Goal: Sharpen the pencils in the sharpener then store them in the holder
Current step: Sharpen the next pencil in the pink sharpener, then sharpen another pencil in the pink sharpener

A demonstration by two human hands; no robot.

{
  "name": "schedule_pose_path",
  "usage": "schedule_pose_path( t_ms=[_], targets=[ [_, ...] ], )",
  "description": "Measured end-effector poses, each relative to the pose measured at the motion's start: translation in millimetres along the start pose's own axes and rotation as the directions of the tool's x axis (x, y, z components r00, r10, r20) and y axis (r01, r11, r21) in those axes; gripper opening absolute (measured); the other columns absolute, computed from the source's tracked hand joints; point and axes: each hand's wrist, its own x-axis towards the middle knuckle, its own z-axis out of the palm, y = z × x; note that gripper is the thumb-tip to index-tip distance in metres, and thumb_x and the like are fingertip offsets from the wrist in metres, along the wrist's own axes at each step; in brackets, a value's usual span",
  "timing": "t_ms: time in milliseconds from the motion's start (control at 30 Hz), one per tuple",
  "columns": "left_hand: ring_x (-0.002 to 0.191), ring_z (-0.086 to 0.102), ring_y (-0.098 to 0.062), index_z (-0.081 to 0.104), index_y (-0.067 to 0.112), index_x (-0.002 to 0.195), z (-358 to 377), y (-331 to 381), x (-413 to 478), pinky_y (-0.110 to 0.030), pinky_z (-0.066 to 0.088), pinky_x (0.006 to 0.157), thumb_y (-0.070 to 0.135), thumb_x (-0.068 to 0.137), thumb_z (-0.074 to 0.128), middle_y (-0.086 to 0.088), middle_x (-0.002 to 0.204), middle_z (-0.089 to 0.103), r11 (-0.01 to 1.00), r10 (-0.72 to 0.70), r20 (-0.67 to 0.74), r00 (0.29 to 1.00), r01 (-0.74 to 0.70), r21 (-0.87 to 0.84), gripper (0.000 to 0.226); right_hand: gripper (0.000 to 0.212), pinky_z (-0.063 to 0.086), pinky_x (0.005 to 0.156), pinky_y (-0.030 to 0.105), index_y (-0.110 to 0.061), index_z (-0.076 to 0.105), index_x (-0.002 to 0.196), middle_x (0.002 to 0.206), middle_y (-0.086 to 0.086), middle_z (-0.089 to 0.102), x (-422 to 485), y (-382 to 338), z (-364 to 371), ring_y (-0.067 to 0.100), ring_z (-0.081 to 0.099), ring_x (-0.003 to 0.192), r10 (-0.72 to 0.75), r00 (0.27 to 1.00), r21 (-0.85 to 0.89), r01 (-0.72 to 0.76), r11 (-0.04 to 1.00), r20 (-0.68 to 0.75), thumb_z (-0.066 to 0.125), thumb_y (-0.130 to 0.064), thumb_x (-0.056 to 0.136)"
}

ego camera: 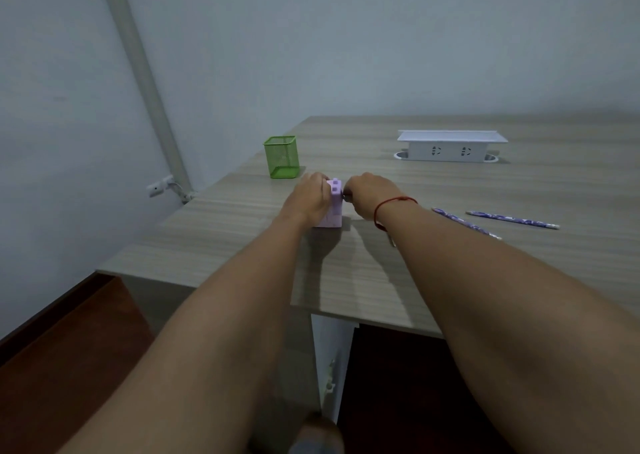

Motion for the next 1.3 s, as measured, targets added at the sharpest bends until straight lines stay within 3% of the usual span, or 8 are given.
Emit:
schedule_pose_path(
  t_ms=[233, 767, 933, 1300],
  targets=[
    [0.113, 0.05, -0.032, 0.053, -0.002, 0.119, 4.7, 3.4, 0.9, -0.032, 0.038, 0.092, 0.016, 0.099, 0.03, -0.024, 0.123, 0.053, 1.0, -0.003, -0.006, 1.0, 0.003, 0.011, 0.035, 0.029, 0.048, 0.089, 0.037, -0.01, 0.064, 0.119, 0.122, 0.016, 0.062, -5.3, 15.5, 5.2, 0.034, 0.06, 0.112, -0.01, 0.999, -0.055, 0.007, 0.998, -0.049, 0.044, -0.01, 0.099],
    [0.111, 0.051, -0.032, 0.056, -0.003, 0.115, 12.6, 14.0, -3.3, -0.032, 0.04, 0.092, 0.013, 0.097, 0.032, -0.023, 0.121, 0.056, 0.998, 0.033, -0.015, 0.999, -0.034, -0.049, 0.035, 0.032, 0.048, 0.09, 0.037, -0.007, 0.062, 0.121, 0.123, 0.018, 0.061, -26.1, 29.7, -2.3, 0.035, 0.06, 0.112, -0.009, 0.998, -0.096, 0.004, 0.995, -0.058, 0.041, -0.002, 0.096],
    [0.112, 0.051, -0.032, 0.057, 0.0, 0.116, 14.3, 20.6, -8.8, -0.033, 0.041, 0.093, 0.023, 0.093, 0.027, -0.02, 0.123, 0.056, 0.999, 0.017, 0.005, 1.0, -0.017, -0.042, 0.044, 0.03, 0.047, 0.09, 0.037, -0.007, 0.063, 0.12, 0.124, 0.019, 0.06, -32.8, 34.4, -4.5, 0.036, 0.059, 0.113, 0.001, 1.0, -0.069, -0.003, 0.998, -0.029, 0.044, -0.006, 0.097],
    [0.115, 0.051, -0.03, 0.057, 0.001, 0.117, 11.6, 23.9, -14.3, -0.034, 0.04, 0.094, 0.015, 0.096, 0.032, -0.019, 0.126, 0.056, 0.998, 0.004, 0.004, 1.0, -0.004, -0.064, 0.036, 0.029, 0.047, 0.09, 0.036, -0.006, 0.063, 0.119, 0.123, 0.02, 0.061, -49.6, 61.8, -9.1, 0.036, 0.06, 0.112, 0.034, 0.999, -0.058, -0.035, 0.998, -0.011, 0.045, -0.007, 0.097]
  ],
)
